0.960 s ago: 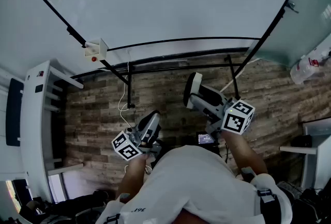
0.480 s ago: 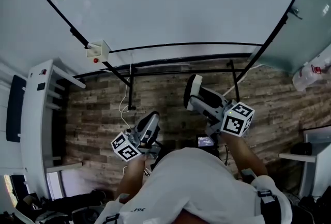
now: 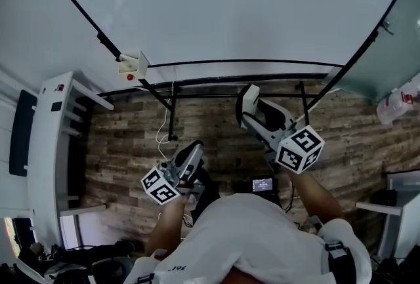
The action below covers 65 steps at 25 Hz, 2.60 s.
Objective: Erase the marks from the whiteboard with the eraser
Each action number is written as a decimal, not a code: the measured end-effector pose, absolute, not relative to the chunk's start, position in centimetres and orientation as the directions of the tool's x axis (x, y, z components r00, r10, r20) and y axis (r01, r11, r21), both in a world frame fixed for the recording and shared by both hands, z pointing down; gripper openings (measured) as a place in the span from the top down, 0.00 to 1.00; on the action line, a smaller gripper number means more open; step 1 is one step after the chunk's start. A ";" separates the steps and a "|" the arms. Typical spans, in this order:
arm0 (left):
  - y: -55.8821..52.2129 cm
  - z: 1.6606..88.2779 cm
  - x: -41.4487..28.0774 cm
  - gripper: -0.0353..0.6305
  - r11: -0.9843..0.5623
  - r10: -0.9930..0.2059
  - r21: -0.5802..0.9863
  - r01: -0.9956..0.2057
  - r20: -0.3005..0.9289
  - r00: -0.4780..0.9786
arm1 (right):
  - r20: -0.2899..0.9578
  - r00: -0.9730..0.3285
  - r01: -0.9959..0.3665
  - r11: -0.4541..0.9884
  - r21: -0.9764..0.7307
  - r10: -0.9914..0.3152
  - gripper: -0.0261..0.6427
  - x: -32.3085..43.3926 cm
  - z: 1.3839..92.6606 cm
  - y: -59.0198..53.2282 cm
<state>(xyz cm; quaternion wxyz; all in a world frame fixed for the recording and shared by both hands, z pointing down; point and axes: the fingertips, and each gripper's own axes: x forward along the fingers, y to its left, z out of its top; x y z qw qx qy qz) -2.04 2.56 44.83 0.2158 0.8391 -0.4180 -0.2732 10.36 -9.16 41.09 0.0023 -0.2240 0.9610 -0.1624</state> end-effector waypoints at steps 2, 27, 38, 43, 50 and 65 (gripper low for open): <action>1.4 44.7 -3.6 0.93 -0.559 -0.820 0.581 -0.591 -0.280 0.500 | 0.076 -0.890 -0.453 0.854 -0.257 -0.449 0.59 8.4 40.5 -10.6; -8.7 40.7 -23.6 0.94 -0.630 -0.774 0.464 -0.623 -0.304 0.556 | -0.031 -0.720 -0.693 0.716 0.091 -0.693 0.59 -12.2 29.4 -27.2; -11.0 38.8 -23.3 0.93 -0.623 -0.782 0.445 -0.643 -0.347 0.518 | -0.114 -0.665 -0.742 0.635 0.217 -0.738 0.59 -14.2 21.9 -32.8; -11.3 39.1 -22.8 0.93 -0.626 -0.779 0.451 -0.636 -0.334 0.530 | -0.165 -0.610 -0.782 0.554 0.286 -0.775 0.59 -14.3 18.2 -34.1; -11.5 39.1 -22.8 0.93 -0.630 -0.776 0.450 -0.632 -0.334 0.536 | -0.175 -0.531 -0.813 0.439 0.384 -0.829 0.59 -14.9 16.6 -35.7; -13.0 38.9 -21.4 0.93 -0.650 -0.759 0.446 -0.615 -0.330 0.562 | -0.151 -0.455 -0.852 0.380 0.359 -0.878 0.59 -14.6 16.4 -36.8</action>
